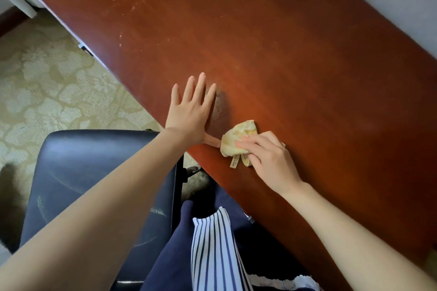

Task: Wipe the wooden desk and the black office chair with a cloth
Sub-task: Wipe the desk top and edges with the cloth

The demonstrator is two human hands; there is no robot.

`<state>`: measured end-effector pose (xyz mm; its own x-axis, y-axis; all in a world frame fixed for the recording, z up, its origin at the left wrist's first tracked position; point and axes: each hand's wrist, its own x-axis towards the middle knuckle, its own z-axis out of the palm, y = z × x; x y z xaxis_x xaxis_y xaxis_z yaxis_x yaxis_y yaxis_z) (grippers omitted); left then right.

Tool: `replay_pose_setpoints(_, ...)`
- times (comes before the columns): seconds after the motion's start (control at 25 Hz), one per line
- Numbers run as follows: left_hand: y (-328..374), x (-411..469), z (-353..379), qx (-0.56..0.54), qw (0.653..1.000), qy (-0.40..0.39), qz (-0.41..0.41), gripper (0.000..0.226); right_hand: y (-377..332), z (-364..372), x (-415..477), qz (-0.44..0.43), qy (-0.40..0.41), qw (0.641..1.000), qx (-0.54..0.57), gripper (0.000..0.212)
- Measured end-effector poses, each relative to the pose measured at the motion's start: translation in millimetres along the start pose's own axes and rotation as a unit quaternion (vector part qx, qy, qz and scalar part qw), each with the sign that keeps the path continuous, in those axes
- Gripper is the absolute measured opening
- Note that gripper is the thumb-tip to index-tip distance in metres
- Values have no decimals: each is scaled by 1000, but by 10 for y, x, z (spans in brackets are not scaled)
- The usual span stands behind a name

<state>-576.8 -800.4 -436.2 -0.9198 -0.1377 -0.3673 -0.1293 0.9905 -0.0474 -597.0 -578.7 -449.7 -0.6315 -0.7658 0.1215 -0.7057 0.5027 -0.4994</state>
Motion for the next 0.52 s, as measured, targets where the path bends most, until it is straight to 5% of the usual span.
replay_pose_setpoints(0.52,215,423,-58,10,997,-79,-15,152,1142,-519,991,178,78,978,-80,33)
